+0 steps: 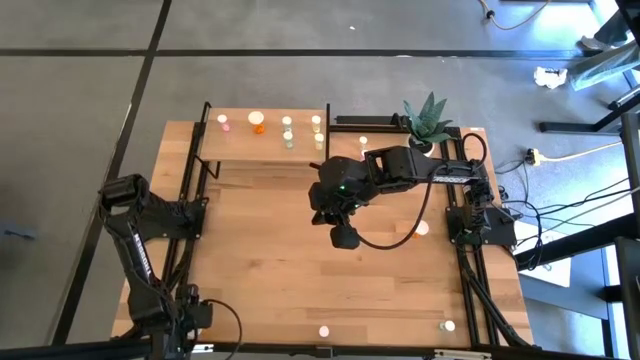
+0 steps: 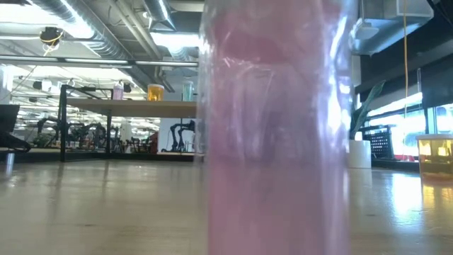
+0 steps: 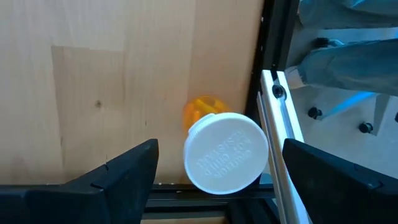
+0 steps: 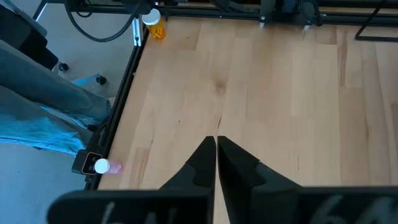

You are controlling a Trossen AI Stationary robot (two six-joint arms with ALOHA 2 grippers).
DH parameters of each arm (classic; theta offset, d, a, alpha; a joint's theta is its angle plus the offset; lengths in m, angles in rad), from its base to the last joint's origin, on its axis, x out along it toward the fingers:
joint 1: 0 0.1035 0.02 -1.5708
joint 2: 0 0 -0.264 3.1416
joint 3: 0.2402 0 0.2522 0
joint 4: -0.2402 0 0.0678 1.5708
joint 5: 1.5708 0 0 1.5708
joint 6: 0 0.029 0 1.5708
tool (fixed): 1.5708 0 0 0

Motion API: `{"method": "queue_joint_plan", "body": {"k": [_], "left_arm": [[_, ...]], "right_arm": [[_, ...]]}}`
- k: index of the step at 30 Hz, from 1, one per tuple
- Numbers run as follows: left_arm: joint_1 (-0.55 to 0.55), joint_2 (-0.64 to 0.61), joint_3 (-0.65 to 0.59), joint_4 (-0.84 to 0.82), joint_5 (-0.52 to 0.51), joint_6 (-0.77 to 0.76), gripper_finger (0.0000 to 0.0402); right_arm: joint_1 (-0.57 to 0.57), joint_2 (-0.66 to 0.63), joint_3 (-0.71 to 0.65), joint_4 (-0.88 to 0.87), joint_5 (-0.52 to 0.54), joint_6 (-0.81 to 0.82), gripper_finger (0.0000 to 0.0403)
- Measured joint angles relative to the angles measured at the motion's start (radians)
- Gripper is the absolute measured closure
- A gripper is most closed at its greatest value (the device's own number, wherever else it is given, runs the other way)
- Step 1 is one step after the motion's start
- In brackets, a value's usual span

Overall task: Pick and place medicine bottles onto shelf by color
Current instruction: Put the bottom orange pill bottle on the shelf aligned with the other orange pill bottle

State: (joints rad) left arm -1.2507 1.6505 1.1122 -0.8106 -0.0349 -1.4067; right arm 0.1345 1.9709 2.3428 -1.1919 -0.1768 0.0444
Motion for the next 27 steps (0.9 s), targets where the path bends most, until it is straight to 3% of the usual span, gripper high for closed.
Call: {"method": "queue_joint_plan", "body": {"k": [27], "left_arm": [[-0.002, 0.0, 0.0, -0.099, 0.0, -0.058, 0.0066]], "right_arm": [[0.0, 0.0, 0.0, 0.016, 0.0, 0.0, 0.0383]]}}
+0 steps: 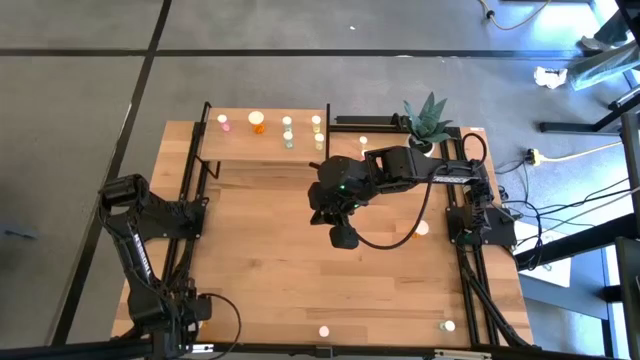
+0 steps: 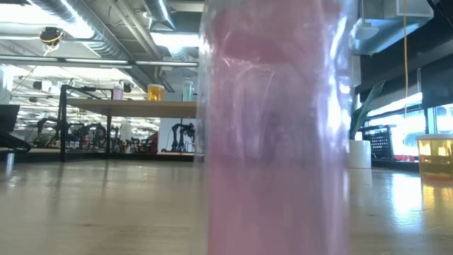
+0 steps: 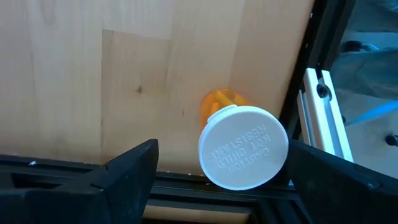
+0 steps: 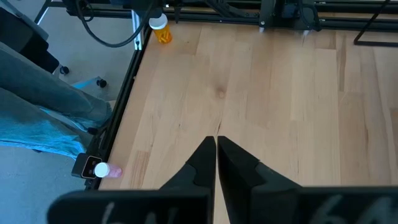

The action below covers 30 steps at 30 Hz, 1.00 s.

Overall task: Pick and place medicine bottles onto shelf by color
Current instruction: Put the bottom orange pill bottle on the shelf aligned with the other orange pill bottle

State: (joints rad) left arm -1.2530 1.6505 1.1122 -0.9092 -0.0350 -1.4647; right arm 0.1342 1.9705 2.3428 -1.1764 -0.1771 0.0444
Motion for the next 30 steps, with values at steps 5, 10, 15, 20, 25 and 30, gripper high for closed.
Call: {"method": "queue_joint_plan", "body": {"k": [5, 10, 15, 20, 25, 30], "left_arm": [[0.0, 0.0, 0.0, 0.0, 0.0, -0.022, 0.0066], [0.009, 0.0, 0.0, 0.0, 0.0, -0.027, 0.0066], [0.022, 0.0, 0.0, -0.001, -0.001, -0.026, 0.0066], [0.022, 0.0, 0.0, -0.021, 0.005, -0.028, 0.0066], [0.022, 0.0, 0.0, -0.022, 0.012, -0.029, 0.0066], [0.022, 0.0, 0.0, -0.028, 0.006, -0.026, 0.0066]], "right_arm": [[0.0, 0.0, 0.0, 0.0, 0.0, 0.0, 0.0383], [0.0, 0.0, 0.0, 0.0, 0.0, 0.0, 0.0383], [0.0, 0.0, 0.0, 0.0, 0.0, 0.0, 0.0383], [0.0, 0.0, 0.0, -0.001, 0.0, 0.0, 0.0383], [0.0, 0.0, 0.0, -0.001, 0.0, 0.0, 0.0383], [0.0, 0.0, 0.0, -0.001, 0.0, 0.0, 0.0383]]}}
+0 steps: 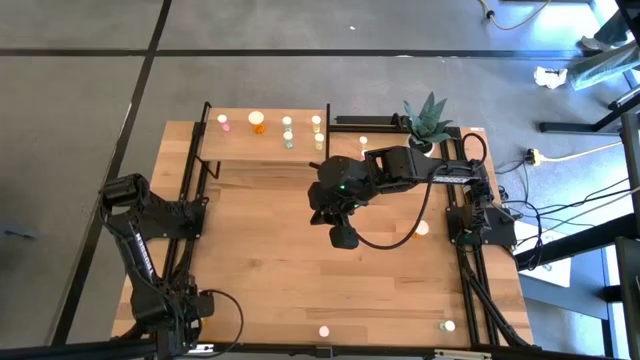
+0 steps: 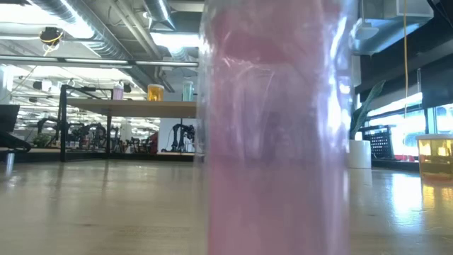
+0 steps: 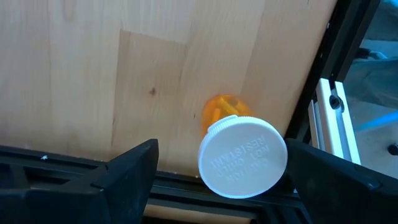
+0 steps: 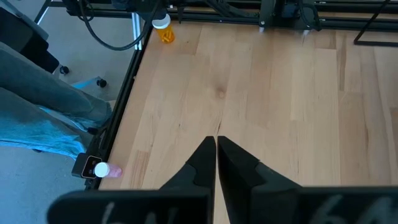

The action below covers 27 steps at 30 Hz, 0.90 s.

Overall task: Pick and place medicine bottles onto shelf by color
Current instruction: Put the bottom orange pill bottle on the shelf aligned with the other orange pill bottle

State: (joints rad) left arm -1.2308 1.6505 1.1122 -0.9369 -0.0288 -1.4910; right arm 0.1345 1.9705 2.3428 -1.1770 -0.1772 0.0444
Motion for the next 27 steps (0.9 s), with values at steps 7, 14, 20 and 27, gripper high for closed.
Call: {"method": "queue_joint_plan", "body": {"k": [7, 14, 20, 27], "left_arm": [[0.0, 0.0, 0.0, 0.002, -0.003, 0.0, 0.0066], [-0.005, 0.052, 0.0, 0.03, -0.004, 0.0, 0.0066], [-0.007, 0.052, 0.0, 0.035, -0.017, -0.008, 0.0066], [-0.016, 0.052, 0.0, 0.035, -0.035, -0.018, 0.0095]], "right_arm": [[0.0, 0.0, 0.0, 0.0, 0.0, 0.0, 0.0383], [0.0, 0.0, 0.0, 0.0, 0.0, 0.0, 0.0383], [0.0, 0.0, 0.0, 0.001, 0.0, 0.0, 0.0383], [0.0, 0.0, 0.0, 0.004, 0.0, 0.0, 0.0383]]}}
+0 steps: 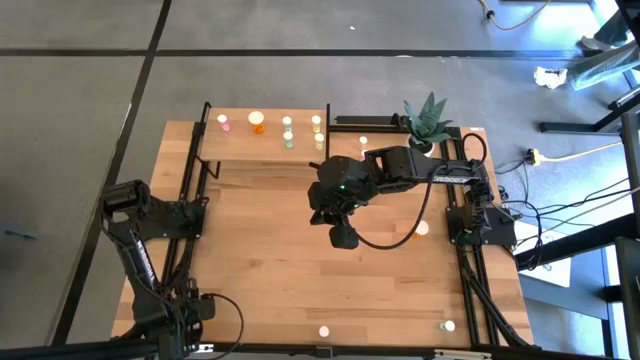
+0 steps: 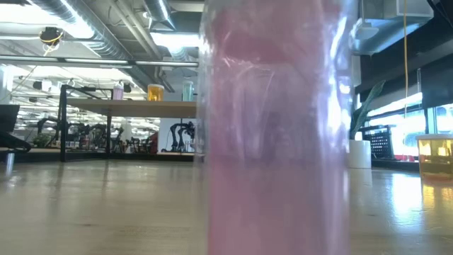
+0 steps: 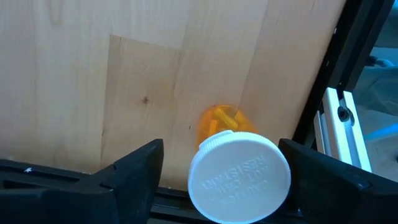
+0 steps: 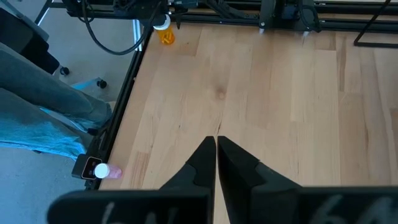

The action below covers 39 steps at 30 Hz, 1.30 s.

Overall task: Pick and place medicine bottles onto shelf by color
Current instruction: Put the bottom orange pill bottle on the shelf aligned with the other orange pill bottle

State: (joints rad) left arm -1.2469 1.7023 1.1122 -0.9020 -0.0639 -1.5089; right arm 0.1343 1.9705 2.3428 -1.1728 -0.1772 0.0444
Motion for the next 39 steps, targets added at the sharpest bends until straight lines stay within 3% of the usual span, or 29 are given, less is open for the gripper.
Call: {"method": "queue_joint_plan", "body": {"k": [16, 31, 39], "left_arm": [[-0.02, -0.001, 0.0, -0.011, -0.032, -0.008, 0.0213], [0.006, -0.004, 0.0, -0.038, -0.043, 0.001, 0.0215], [0.068, -0.067, 0.0, -0.1, -0.043, 0.0, 0.0215]], "right_arm": [[0.0, 0.0, 0.0, 0.002, 0.0, 0.0, 0.0383], [0.0, 0.0, 0.0, 0.002, 0.0, 0.0, 0.0383], [0.0, 0.0, 0.0, 0.002, 0.0, 0.0, 0.0383]]}}
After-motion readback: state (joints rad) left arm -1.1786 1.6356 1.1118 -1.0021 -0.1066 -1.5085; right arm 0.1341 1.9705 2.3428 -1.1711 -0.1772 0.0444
